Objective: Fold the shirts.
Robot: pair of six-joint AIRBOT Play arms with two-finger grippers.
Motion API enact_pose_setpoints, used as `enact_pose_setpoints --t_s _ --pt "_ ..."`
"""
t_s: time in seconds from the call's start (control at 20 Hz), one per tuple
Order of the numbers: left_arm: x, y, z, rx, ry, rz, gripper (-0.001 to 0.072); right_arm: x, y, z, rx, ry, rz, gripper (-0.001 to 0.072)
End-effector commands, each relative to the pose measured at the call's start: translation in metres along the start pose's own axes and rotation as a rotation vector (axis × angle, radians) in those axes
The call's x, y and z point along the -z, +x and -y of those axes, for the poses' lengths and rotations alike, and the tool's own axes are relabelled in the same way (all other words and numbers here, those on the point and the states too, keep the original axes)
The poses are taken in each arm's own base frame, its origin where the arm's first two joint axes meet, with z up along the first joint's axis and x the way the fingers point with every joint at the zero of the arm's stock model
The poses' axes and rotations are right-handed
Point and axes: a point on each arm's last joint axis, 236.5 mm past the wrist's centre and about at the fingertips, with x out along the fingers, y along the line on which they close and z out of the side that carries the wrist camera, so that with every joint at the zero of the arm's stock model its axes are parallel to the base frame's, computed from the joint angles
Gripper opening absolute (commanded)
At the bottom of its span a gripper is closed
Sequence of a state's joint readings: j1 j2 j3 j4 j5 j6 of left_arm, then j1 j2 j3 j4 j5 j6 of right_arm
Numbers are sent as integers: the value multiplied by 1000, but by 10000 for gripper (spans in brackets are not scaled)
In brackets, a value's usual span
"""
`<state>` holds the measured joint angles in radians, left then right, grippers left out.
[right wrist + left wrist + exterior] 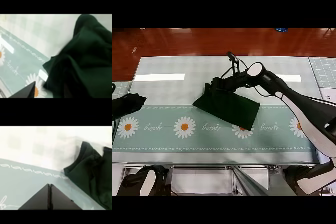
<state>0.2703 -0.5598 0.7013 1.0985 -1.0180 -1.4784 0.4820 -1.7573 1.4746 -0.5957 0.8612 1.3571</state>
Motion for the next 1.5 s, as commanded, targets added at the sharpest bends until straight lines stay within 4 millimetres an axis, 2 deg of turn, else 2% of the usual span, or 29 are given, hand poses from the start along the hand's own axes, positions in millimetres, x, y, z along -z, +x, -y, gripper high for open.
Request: enact_pose_setpoints --t_s 0.0,0.1,0.2,0.3,0.4,0.5,0.55,0.6,0.65,0.7,0.75,0.9,1.0,1.05,1.2,1.45 --pt "17 13 1 30 -48 -53 21 1 -1 -6 -60 24 -41 406" --pt "27 23 -3 28 -65 -96 21 -7 -37 -7 -85 29 -52 406" --pt "32 27 -6 25 -74 -118 21 -13 -92 -10 -89 7 -57 406" --pt "32 26 -3 33 -75 -112 21 -16 -161 7 49 -50 -30 406" --pt "32 23 6 68 -94 -111 21 -10 -239 54 357 -56 50 407" --pt "32 22 16 109 -118 -117 21 18 -320 120 707 82 172 417" --pt "32 22 18 119 -125 -116 21 40 -349 146 826 139 224 418" --pt "33 22 21 125 -121 -118 21 61 -361 164 866 185 258 418" --pt "34 23 22 130 -108 -123 21 85 -359 180 850 245 278 418" --pt "36 23 26 137 -84 -130 21 105 -344 189 790 312 284 418" --pt "38 24 29 145 -72 -136 21 123 -320 194 697 371 282 418" --pt "39 25 37 162 -49 -133 21 151 -243 193 416 543 287 418" --pt "38 26 41 168 -38 -128 21 165 -204 183 324 568 222 418" --pt "39 26 42 169 -32 -130 21 169 -191 184 327 563 188 417" --pt "40 26 42 171 -16 -130 21 162 -158 188 292 614 169 418" --pt "40 26 42 172 -9 -129 21 140 -105 165 144 620 103 417"
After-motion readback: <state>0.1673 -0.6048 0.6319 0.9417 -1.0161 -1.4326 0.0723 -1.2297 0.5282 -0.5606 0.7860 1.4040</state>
